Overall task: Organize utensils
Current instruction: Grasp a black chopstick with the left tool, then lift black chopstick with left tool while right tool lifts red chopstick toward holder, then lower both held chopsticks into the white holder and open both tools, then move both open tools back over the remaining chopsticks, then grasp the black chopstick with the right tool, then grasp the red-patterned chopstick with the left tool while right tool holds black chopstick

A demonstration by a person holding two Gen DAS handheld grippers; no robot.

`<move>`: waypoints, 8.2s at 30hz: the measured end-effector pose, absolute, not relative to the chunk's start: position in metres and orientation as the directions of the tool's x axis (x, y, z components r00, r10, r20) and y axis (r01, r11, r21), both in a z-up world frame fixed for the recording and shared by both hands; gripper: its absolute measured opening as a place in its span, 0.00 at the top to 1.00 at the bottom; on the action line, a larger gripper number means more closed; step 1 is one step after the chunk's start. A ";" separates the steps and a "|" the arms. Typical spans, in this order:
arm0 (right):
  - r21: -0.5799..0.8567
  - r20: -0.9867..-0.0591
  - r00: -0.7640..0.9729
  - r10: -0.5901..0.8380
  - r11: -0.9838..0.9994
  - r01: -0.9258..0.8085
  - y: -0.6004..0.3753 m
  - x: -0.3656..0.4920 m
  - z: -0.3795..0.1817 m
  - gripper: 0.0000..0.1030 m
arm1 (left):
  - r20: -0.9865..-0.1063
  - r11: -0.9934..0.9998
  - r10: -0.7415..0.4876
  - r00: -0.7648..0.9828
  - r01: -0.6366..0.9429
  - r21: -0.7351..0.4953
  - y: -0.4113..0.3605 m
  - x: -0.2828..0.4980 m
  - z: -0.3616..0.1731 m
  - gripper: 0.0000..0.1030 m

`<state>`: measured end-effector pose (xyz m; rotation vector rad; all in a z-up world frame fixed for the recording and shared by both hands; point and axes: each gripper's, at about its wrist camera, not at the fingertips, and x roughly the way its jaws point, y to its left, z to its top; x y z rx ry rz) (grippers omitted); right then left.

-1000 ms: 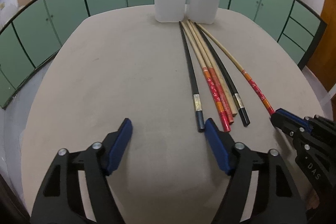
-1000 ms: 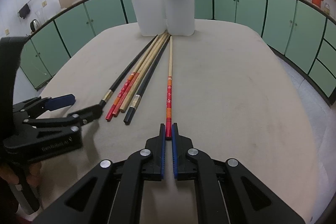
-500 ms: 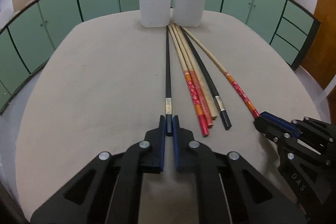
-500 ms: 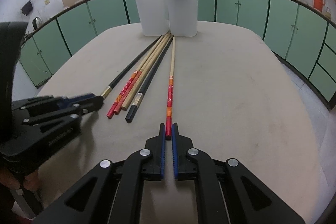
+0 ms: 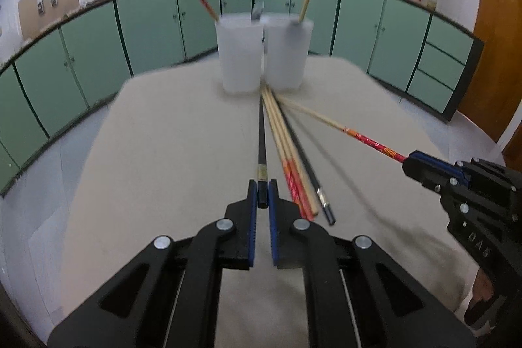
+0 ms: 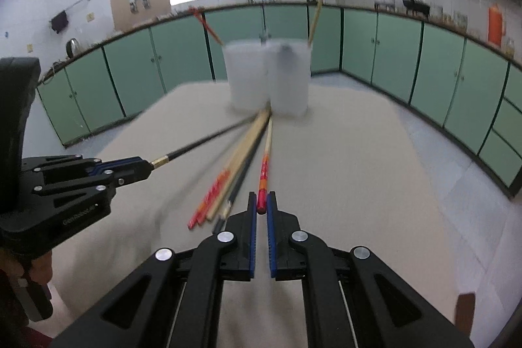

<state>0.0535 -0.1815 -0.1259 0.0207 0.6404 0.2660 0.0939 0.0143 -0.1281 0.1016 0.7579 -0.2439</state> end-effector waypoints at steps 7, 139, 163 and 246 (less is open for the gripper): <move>0.127 -0.479 0.823 0.304 0.952 -0.277 -0.200 0.059 -0.065 0.94 | -0.594 0.965 -0.212 0.776 0.264 0.001 0.020 0.087 -0.072 0.94; 0.072 -0.740 0.641 0.203 0.972 -0.224 -0.133 0.081 -0.195 0.93 | -0.641 0.988 -0.074 0.764 0.142 0.055 0.060 0.093 -0.165 0.06; 0.131 -0.730 0.647 0.220 0.974 -0.183 -0.170 0.086 -0.193 0.94 | -0.794 0.966 -0.161 0.586 0.257 -0.006 0.019 0.122 -0.202 0.06; 0.132 -0.729 0.632 0.263 0.960 -0.248 -0.173 0.083 -0.184 0.93 | -0.746 0.969 -0.145 0.650 0.245 0.025 0.013 0.105 -0.172 0.95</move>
